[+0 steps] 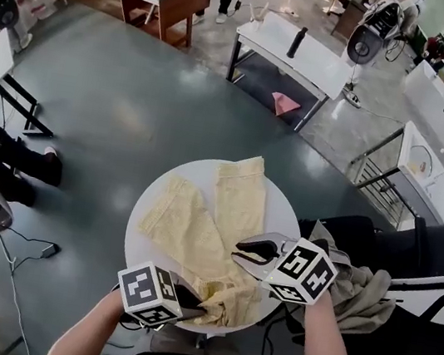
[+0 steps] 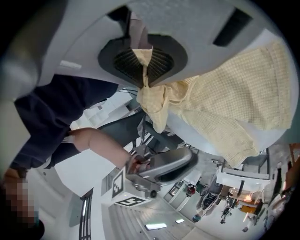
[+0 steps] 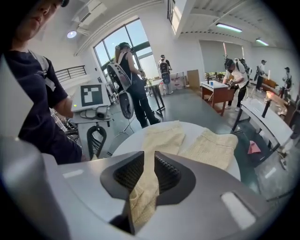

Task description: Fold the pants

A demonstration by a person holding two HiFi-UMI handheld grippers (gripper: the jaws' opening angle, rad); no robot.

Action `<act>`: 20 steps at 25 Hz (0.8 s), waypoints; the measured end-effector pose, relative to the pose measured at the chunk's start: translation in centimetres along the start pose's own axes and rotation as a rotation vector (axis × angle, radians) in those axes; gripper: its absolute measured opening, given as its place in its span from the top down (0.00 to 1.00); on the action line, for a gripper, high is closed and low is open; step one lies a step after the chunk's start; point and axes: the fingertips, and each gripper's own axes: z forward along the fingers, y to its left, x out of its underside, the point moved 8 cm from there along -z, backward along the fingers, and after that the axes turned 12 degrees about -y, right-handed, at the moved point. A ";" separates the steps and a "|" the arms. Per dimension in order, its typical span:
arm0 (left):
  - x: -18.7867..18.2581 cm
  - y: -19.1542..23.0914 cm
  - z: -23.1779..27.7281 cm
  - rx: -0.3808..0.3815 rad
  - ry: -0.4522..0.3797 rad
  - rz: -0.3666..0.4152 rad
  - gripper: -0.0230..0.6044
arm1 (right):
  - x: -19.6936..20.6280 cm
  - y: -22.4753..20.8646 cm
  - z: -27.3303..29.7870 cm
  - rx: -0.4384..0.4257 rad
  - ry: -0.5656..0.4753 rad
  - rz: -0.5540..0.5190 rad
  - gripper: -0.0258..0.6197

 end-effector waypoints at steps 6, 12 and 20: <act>0.5 -0.3 -0.4 0.030 -0.027 0.004 0.92 | -1.3 0.8 7.7 -0.077 0.111 -0.119 0.83; 2.2 -1.4 -0.9 0.085 -0.085 -0.035 0.92 | -3.1 1.5 16.9 -0.198 0.152 -0.123 0.76; 3.3 -0.8 -1.1 0.087 -0.147 -0.087 0.92 | -1.7 1.9 24.8 -0.057 0.253 -0.256 0.71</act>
